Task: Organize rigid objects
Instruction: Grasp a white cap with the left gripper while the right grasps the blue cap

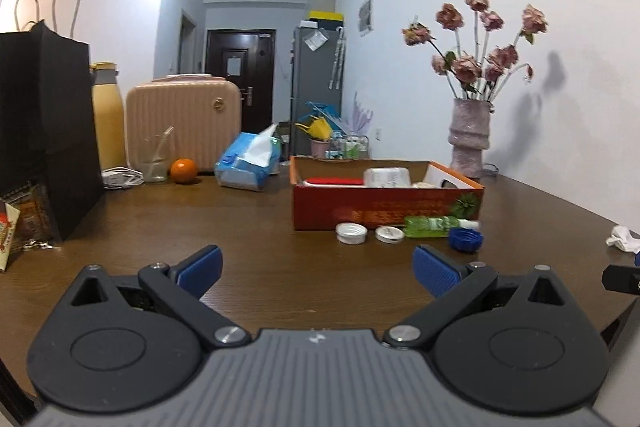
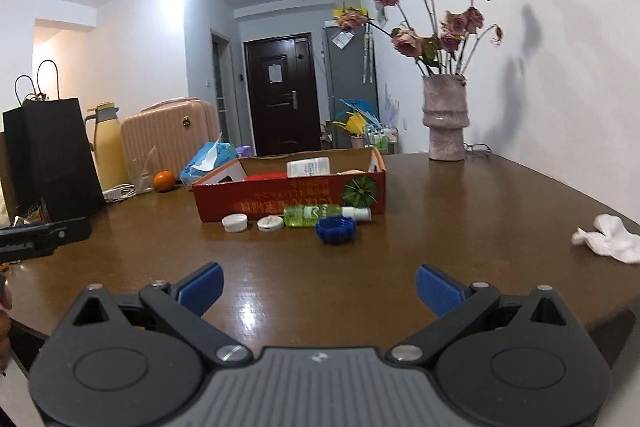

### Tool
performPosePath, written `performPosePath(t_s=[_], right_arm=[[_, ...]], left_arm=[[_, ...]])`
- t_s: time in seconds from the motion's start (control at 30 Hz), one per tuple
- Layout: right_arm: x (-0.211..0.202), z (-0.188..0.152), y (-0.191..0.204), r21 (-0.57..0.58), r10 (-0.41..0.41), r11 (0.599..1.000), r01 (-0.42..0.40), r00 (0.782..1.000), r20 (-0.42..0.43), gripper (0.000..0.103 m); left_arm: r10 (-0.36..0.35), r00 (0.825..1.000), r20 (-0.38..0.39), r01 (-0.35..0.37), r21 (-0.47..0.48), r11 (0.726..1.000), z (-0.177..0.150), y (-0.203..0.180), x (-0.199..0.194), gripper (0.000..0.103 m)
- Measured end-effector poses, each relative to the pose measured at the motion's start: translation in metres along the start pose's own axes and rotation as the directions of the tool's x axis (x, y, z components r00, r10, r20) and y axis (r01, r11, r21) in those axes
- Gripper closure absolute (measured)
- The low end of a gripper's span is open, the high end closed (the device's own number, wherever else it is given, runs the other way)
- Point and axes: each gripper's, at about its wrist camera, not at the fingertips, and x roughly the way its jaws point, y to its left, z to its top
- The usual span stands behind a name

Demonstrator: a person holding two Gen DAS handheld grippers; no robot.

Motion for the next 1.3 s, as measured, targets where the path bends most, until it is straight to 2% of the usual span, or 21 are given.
performPosePath(t_s=[0.17, 0.33, 0.57, 0.7, 0.87, 0.93, 1.07, 1.2, 1.3], right_arm=[[0.007, -0.006, -0.001, -0.036, -0.03, 0.999, 0.029, 0.999, -0.023, 0.0], [0.03, -0.007, -0.001, -0.033, -0.013, 0.999, 0.011, 0.998, -0.059, 0.0], [0.075, 0.005, -0.002, -0.04, 0.021, 0.999, -0.026, 0.994, -0.104, 0.0], [0.103, 0.016, -0.004, -0.046, 0.036, 0.998, -0.042, 0.992, -0.123, 0.0], [0.146, 0.04, -0.006, -0.081, 0.041, 0.995, -0.053, 0.989, -0.142, 0.002], [0.163, 0.05, -0.005, -0.098, 0.033, 0.994, -0.047, 0.989, -0.142, 0.002], [0.199, 0.064, -0.001, -0.134, 0.062, 0.987, -0.086, 0.983, -0.174, 0.006], [0.235, 0.063, 0.001, -0.152, 0.043, 0.985, -0.077, 0.975, -0.217, 0.009], [0.256, 0.063, -0.003, -0.136, 0.045, 0.987, -0.08, 0.968, -0.245, 0.01]], left_arm=[[-0.06, 0.995, -0.076, 0.059, -0.024, 0.998, -0.008, -0.009, 0.012, 0.0], [-0.067, 0.986, -0.154, 0.067, -0.004, 0.998, -0.013, -0.009, 0.03, 0.0], [-0.049, 0.974, -0.223, 0.048, -0.011, 0.999, -0.012, -0.007, 0.064, 0.0], [-0.048, 0.97, -0.239, 0.051, 0.007, 0.999, -0.008, -0.008, 0.089, 0.0], [-0.042, 0.972, -0.232, 0.065, 0.094, 0.993, 0.006, -0.014, 0.135, 0.0], [-0.051, 0.969, -0.243, 0.078, 0.104, 0.992, 0.012, -0.014, 0.158, 0.003], [-0.075, 0.96, -0.271, 0.106, 0.099, 0.989, 0.023, -0.015, 0.203, 0.01], [-0.136, 0.928, -0.347, 0.163, 0.05, 0.985, 0.027, -0.014, 0.247, 0.023], [-0.132, 0.913, -0.385, 0.165, 0.052, 0.985, 0.028, -0.012, 0.274, 0.029]])
